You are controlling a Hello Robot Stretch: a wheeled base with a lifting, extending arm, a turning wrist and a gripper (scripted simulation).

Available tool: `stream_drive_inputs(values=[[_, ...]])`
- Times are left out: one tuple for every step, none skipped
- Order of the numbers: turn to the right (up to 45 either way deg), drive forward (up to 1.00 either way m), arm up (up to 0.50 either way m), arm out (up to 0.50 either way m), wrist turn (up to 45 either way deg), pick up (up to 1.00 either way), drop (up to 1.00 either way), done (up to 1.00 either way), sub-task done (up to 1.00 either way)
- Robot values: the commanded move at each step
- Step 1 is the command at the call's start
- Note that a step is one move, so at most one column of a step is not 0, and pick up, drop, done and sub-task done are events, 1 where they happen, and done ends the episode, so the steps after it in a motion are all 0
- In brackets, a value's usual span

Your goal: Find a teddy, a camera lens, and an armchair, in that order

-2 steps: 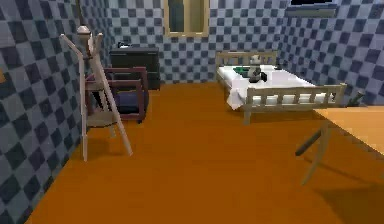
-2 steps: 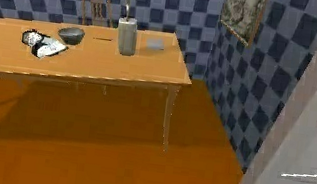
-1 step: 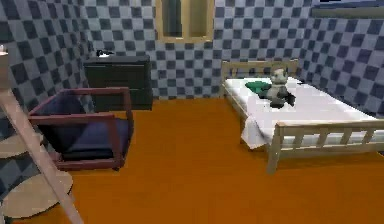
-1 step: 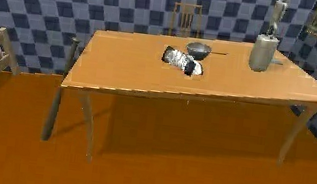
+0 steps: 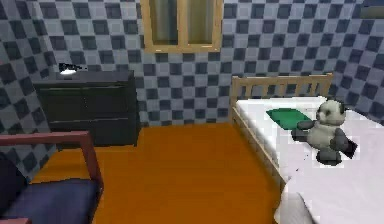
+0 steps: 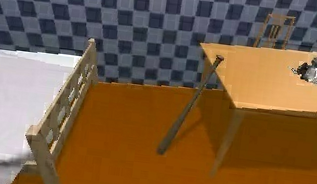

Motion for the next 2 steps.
stream_drive_inputs(values=[[3.0,0.00,0.00,0.00,0.0,0.00,0.00,0.00,0.00],[0.0,0.85,0.00,0.00,0.0,0.00,0.00,0.00,0.00]])
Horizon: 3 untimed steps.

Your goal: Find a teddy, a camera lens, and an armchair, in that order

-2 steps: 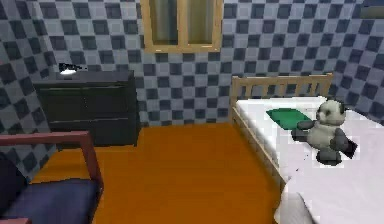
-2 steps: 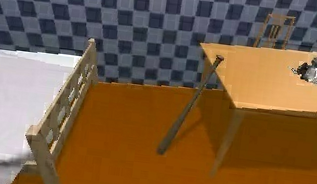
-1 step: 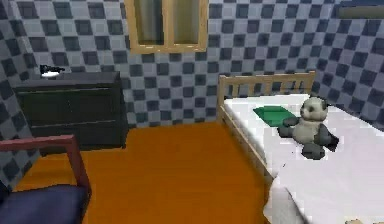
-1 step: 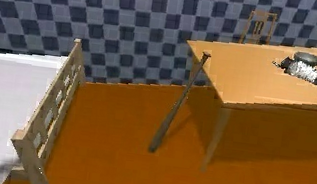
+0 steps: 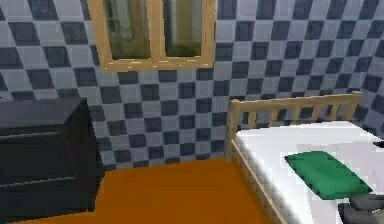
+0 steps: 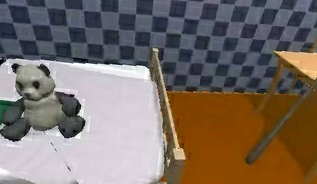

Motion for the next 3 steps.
stream_drive_inputs(values=[[45.0,0.00,0.00,0.00,0.0,0.00,0.00,0.00,0.00],[12.0,0.00,0.00,0.00,0.0,0.00,0.00,0.00,0.00],[0.0,0.00,0.00,0.00,0.0,0.00,0.00,0.00,1.00]])
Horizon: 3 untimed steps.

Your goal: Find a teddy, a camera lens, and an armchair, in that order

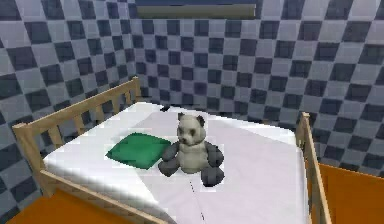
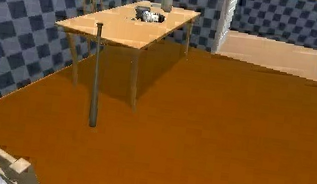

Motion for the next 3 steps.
stream_drive_inputs(values=[[45.0,0.00,0.00,0.00,0.0,0.00,0.00,0.00,0.00],[45.0,0.00,0.00,0.00,0.0,0.00,0.00,0.00,0.00],[33.0,0.00,0.00,0.00,0.0,0.00,0.00,0.00,0.00]])
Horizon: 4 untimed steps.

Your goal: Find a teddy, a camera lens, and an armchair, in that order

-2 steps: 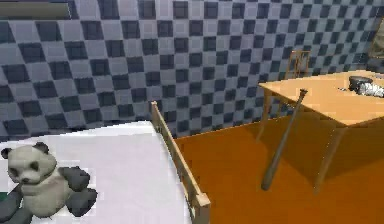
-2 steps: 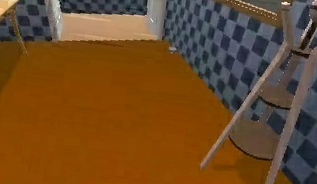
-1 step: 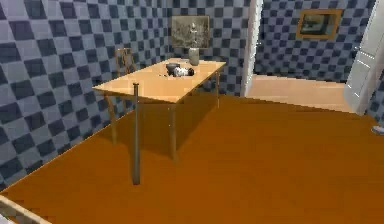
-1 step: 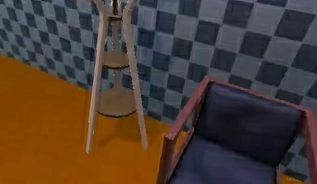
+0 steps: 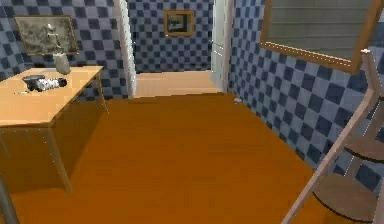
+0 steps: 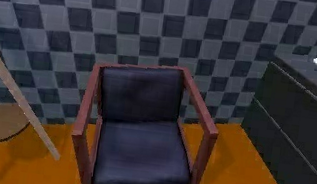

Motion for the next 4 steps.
stream_drive_inputs(values=[[0.0,1.00,0.00,0.00,0.0,0.00,0.00,0.00,0.00],[0.0,1.00,0.00,0.00,0.0,0.00,0.00,0.00,0.00],[0.0,1.00,0.00,0.00,0.0,0.00,0.00,0.00,0.00],[3.0,0.00,0.00,0.00,0.0,0.00,0.00,0.00,0.00]])
